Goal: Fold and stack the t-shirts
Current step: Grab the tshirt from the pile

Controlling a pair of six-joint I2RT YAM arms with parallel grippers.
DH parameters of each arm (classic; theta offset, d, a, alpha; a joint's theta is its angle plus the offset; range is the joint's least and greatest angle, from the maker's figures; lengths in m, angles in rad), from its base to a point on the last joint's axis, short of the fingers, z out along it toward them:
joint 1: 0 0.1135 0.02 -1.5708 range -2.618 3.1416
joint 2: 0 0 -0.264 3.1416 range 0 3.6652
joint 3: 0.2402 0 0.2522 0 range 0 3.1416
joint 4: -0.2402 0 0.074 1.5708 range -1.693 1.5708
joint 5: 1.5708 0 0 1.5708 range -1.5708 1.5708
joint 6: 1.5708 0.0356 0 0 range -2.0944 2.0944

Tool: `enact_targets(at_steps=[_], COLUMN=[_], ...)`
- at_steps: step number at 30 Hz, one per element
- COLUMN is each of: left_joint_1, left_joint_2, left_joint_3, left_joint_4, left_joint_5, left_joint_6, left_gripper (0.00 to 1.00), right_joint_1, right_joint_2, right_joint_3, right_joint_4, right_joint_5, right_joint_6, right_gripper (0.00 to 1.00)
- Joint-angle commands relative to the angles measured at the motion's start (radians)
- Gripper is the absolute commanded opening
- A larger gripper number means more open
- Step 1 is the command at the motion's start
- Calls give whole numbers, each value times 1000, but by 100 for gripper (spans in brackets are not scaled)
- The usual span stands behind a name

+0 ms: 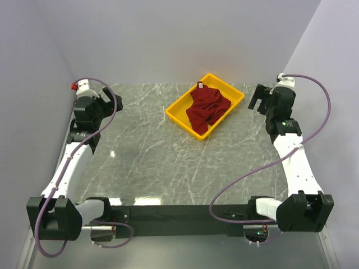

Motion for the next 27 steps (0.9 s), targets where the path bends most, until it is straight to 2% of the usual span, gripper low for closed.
enact_targets(at_steps=[1, 3, 4, 5, 6, 7, 9, 12, 17, 20, 27], left_joint_1=[-1, -1, 1, 1, -1, -1, -1, -1, -1, -1, -1], left_joint_2=[-22, -22, -20, -25, -25, -26, -29, -36, -81, -117, -160], left_joint_3=[59, 68, 68, 68, 69, 69, 73, 68, 21, -22, -62], left_joint_4=[38, 35, 38, 38, 33, 33, 26, 21, 23, 18, -16], left_joint_5=[50, 53, 56, 56, 55, 56, 59, 59, 76, 79, 73], left_joint_6=[21, 19, 21, 21, 24, 25, 28, 22, -7, -40, -74], left_gripper=[99, 99, 100, 99, 99, 99, 99, 99, 99, 99, 100], right_joint_1=[5, 6, 6, 9, 15, 26, 55, 51, 51, 67, 130], right_joint_2=[16, 26, 29, 37, 46, 57, 112, 236, 474, 603, 862], right_joint_3=[94, 102, 112, 114, 117, 138, 183, 290, 511, 621, 813], right_joint_4=[-3, 4, -5, -8, -25, -73, -132, -192, -256, -295, -351], right_joint_5=[-49, -197, -297, -510, -610, -647, -695, -704, -713, -700, -526], right_joint_6=[-13, -83, -184, -258, -333, -423, -456, -389, -261, -187, -142], right_gripper=[100, 100, 100, 100, 100, 100, 100, 100, 89, 88, 86])
